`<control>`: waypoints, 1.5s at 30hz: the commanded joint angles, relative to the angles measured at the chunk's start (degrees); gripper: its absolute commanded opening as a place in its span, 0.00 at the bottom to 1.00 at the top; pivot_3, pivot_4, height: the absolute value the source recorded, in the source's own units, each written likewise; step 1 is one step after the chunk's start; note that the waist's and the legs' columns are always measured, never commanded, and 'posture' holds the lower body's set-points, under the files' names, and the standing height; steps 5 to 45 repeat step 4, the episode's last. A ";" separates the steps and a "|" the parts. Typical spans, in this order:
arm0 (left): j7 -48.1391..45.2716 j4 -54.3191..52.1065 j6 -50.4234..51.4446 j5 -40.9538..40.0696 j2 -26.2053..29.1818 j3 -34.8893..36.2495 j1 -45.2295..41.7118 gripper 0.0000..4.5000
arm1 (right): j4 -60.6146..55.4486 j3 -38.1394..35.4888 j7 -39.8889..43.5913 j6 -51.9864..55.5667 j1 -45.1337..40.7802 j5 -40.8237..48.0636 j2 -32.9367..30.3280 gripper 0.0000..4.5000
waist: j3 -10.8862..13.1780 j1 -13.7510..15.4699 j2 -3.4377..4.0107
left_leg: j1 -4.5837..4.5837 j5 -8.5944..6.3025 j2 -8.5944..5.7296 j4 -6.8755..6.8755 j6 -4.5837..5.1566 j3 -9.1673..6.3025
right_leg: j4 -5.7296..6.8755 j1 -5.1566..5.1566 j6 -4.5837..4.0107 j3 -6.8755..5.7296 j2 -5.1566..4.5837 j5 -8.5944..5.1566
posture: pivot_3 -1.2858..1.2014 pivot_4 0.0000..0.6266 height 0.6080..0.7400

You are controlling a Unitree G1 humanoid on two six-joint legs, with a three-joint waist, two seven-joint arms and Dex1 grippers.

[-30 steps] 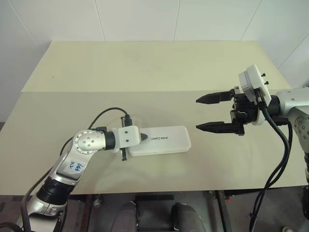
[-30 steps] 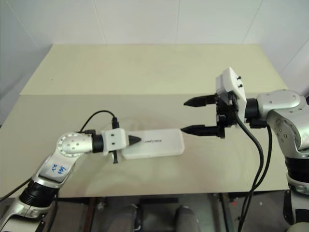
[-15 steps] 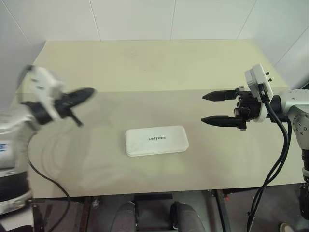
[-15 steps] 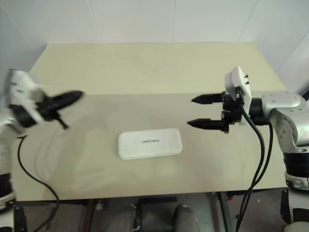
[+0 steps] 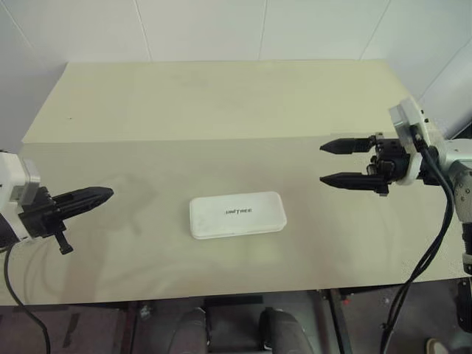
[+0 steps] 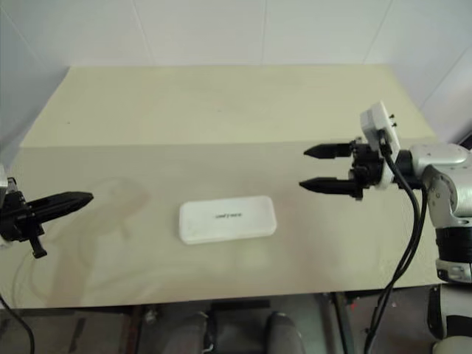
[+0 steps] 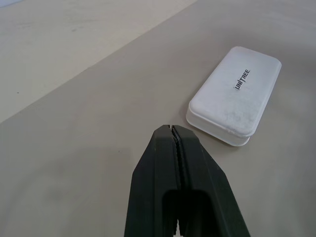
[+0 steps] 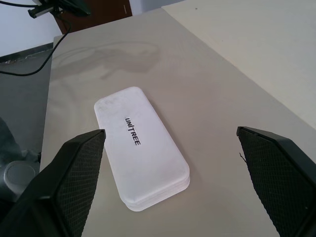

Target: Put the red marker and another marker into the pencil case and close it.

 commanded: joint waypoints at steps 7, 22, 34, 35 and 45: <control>0.53 -1.17 -0.83 -1.31 0.64 0.99 0.91 0.01 | 0.41 -1.86 0.78 0.05 -2.09 1.23 0.77 1.00 | 0.00 -0.28 0.00 | 0.00 0.00 0.00 0.01 0.00 0.05 | -0.01 -0.02 0.00 0.03 -0.01 0.00 | 0.52 0.24 1.00; 0.53 -1.17 -0.83 -1.31 0.64 0.99 0.91 0.01 | 0.41 -1.86 0.78 0.05 -2.09 1.23 0.77 1.00 | 0.00 -0.28 0.00 | 0.00 0.00 0.00 0.01 0.00 0.05 | -0.01 -0.02 0.00 0.03 -0.01 0.00 | 0.52 0.24 1.00; 0.53 -1.17 -0.83 -1.31 0.64 0.99 0.91 0.01 | 0.41 -1.86 0.78 0.05 -2.09 1.23 0.77 1.00 | 0.00 -0.28 0.00 | 0.00 0.00 0.00 0.01 0.00 0.05 | -0.01 -0.02 0.00 0.03 -0.01 0.00 | 0.52 0.24 1.00; 0.53 -1.17 -0.83 -1.31 0.64 0.99 0.91 0.01 | 0.41 -1.86 0.78 0.05 -2.09 1.23 0.77 1.00 | 0.00 -0.28 0.00 | 0.00 0.00 0.00 0.01 0.00 0.05 | -0.01 -0.02 0.00 0.03 -0.01 0.00 | 0.52 0.24 1.00; 0.53 -1.17 -0.83 -1.31 0.64 0.99 0.91 0.01 | 0.41 -1.86 0.78 0.05 -2.09 1.23 0.77 1.00 | 0.00 -0.28 0.00 | 0.00 0.00 0.00 0.01 0.00 0.05 | -0.01 -0.02 0.00 0.03 -0.01 0.00 | 0.52 0.24 1.00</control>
